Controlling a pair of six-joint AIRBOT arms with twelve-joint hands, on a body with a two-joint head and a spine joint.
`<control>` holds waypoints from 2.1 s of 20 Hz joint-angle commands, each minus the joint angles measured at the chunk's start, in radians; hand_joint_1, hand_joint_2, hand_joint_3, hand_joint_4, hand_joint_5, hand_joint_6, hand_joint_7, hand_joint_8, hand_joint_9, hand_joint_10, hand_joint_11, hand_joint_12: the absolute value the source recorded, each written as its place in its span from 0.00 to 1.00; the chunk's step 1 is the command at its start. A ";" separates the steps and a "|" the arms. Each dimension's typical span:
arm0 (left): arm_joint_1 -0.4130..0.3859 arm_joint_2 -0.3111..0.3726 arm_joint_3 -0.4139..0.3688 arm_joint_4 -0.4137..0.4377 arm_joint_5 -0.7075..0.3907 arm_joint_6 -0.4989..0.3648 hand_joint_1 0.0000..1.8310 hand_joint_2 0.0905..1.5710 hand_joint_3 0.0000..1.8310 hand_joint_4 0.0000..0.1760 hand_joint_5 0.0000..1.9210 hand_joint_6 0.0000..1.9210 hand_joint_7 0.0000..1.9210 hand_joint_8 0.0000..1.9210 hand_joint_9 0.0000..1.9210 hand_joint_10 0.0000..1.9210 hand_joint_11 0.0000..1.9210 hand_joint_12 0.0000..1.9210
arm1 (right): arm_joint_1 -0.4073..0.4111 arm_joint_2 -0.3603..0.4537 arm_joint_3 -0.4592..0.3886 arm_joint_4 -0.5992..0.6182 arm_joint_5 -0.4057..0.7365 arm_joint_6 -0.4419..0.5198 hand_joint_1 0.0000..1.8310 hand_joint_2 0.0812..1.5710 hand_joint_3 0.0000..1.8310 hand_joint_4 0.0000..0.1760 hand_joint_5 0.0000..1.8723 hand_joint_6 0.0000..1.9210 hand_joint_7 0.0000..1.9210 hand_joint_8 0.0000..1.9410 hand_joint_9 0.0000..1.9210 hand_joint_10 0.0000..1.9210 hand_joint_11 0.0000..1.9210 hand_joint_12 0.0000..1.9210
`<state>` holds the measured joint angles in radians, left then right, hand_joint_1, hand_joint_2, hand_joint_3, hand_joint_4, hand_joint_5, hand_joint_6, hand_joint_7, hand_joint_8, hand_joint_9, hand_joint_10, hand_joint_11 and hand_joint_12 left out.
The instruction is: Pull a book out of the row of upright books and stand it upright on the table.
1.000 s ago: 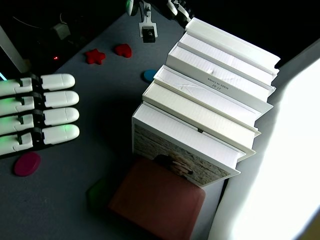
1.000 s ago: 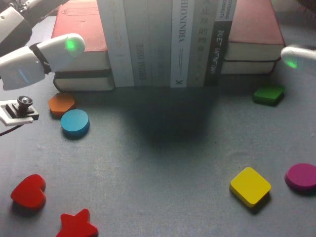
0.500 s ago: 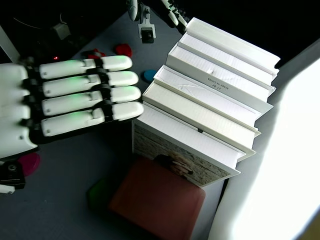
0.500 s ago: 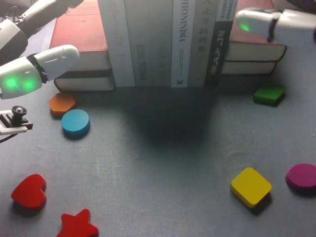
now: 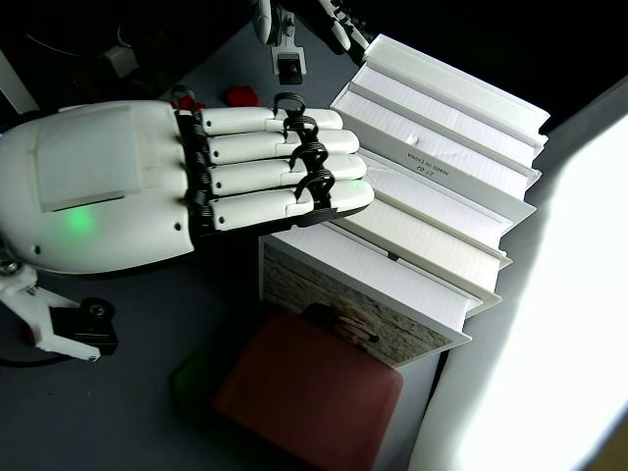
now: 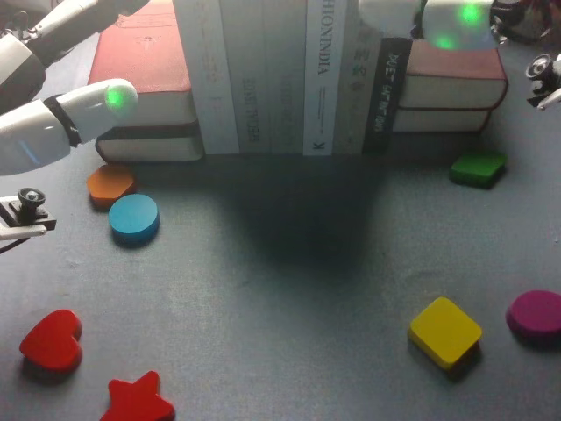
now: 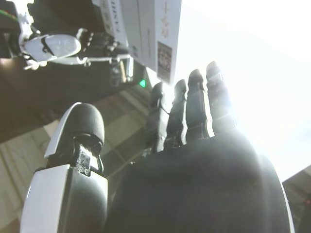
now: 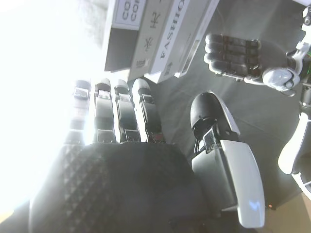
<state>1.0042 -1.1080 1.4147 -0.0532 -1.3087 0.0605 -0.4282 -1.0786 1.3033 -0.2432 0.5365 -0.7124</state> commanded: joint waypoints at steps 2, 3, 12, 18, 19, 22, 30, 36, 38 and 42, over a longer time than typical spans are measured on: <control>-0.002 -0.008 0.007 -0.029 -0.122 -0.011 0.14 0.87 0.00 0.34 0.09 0.00 0.00 0.00 0.00 0.00 0.00 0.00 | 0.020 -0.015 0.013 0.024 0.082 -0.003 0.06 0.89 0.00 0.00 0.15 0.05 0.00 0.00 0.00 0.00 0.00 0.00; -0.002 -0.008 0.007 -0.029 -0.125 -0.011 0.14 0.87 0.00 0.30 0.09 0.00 0.00 0.00 0.00 0.00 0.00 0.00 | 0.020 -0.017 0.013 0.024 0.078 -0.003 0.10 0.88 0.00 0.00 0.22 0.08 0.00 0.00 0.00 0.00 0.00 0.00; 0.014 -0.005 -0.003 -0.050 -0.148 -0.011 0.13 0.86 0.00 0.30 0.09 0.00 0.00 0.00 0.00 0.00 0.00 0.00 | -0.040 0.053 -0.104 0.015 0.222 -0.007 0.36 0.87 0.00 0.56 0.31 0.74 0.11 0.00 0.00 0.00 0.00 0.00; 0.020 -0.002 -0.008 -0.059 -0.159 -0.011 0.14 0.86 0.00 0.33 0.10 0.00 0.00 0.00 0.00 0.00 0.00 0.00 | -0.164 0.120 -0.201 -0.017 0.380 0.023 0.15 0.88 0.00 0.00 0.38 0.43 0.10 0.00 0.00 0.00 0.00 0.00; 0.023 -0.002 -0.009 -0.064 -0.163 -0.011 0.14 0.86 0.00 0.34 0.10 0.00 0.00 0.00 0.00 0.00 0.00 0.00 | -0.189 0.128 -0.213 -0.021 0.414 0.037 0.11 0.89 0.00 0.00 0.40 0.38 0.10 0.00 0.00 0.00 0.00 0.00; 0.027 -0.001 -0.010 -0.069 -0.167 -0.010 0.13 0.86 0.00 0.35 0.10 0.00 0.00 0.00 0.00 0.00 0.00 0.00 | -0.252 0.142 -0.239 -0.026 0.490 0.069 0.03 0.89 0.00 0.00 0.45 0.21 0.12 0.00 0.00 0.00 0.00 0.00; 0.030 -0.003 -0.009 -0.075 -0.168 -0.009 0.16 0.86 0.00 0.35 0.11 0.00 0.01 0.00 0.00 0.00 0.00 0.00 | -0.236 0.170 -0.225 -0.034 0.512 0.093 0.18 0.87 0.00 0.26 0.04 0.01 0.01 0.00 0.00 0.00 0.00 0.00; 0.030 -0.004 -0.008 -0.079 -0.168 -0.009 0.14 0.86 0.00 0.32 0.10 0.00 0.00 0.00 0.00 0.00 0.00 0.00 | -0.098 0.216 -0.216 -0.172 0.369 0.127 0.52 0.77 0.00 0.44 0.00 0.00 0.00 0.00 0.00 0.00 0.00 0.00; 0.030 -0.004 -0.008 -0.081 -0.168 -0.009 0.14 0.86 0.00 0.34 0.10 0.00 0.00 0.00 0.00 0.00 0.00 0.00 | -0.024 0.218 -0.216 -0.266 0.286 0.147 0.55 0.74 0.00 0.48 0.00 0.00 0.00 0.00 0.00 0.00 0.00 0.00; 0.035 -0.004 -0.008 -0.086 -0.169 -0.008 0.15 0.86 0.00 0.42 0.10 0.00 0.00 0.00 0.00 0.00 0.00 0.00 | 0.131 0.215 -0.238 -0.508 0.099 0.193 0.65 0.66 0.00 0.90 0.00 0.00 0.00 0.00 0.00 0.00 0.00 0.00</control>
<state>1.0439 -1.1114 1.4071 -0.1146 -1.3560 0.0570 -0.2947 -0.8627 1.0653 -0.8070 0.5854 -0.5167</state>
